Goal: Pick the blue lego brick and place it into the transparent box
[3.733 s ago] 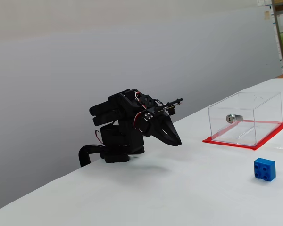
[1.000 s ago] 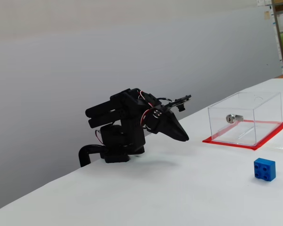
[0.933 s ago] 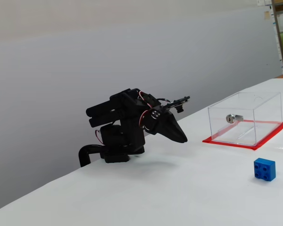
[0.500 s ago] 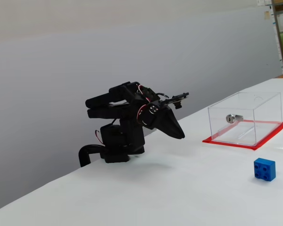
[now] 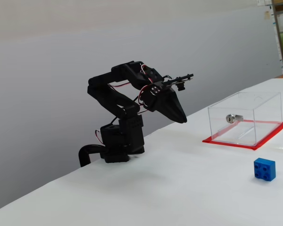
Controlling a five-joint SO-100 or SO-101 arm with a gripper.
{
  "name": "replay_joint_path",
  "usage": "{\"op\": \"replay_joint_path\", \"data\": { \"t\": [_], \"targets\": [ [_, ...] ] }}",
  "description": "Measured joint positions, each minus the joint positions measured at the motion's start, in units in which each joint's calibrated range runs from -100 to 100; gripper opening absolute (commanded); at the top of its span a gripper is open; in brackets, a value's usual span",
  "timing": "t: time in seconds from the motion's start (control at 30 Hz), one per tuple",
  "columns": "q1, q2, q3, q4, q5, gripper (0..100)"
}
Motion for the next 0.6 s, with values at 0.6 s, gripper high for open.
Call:
{"op": "replay_joint_path", "data": {
  "t": [0.6],
  "targets": [
    [11.5,24.6,-19.5,0.2,0.0,2]
  ]
}}
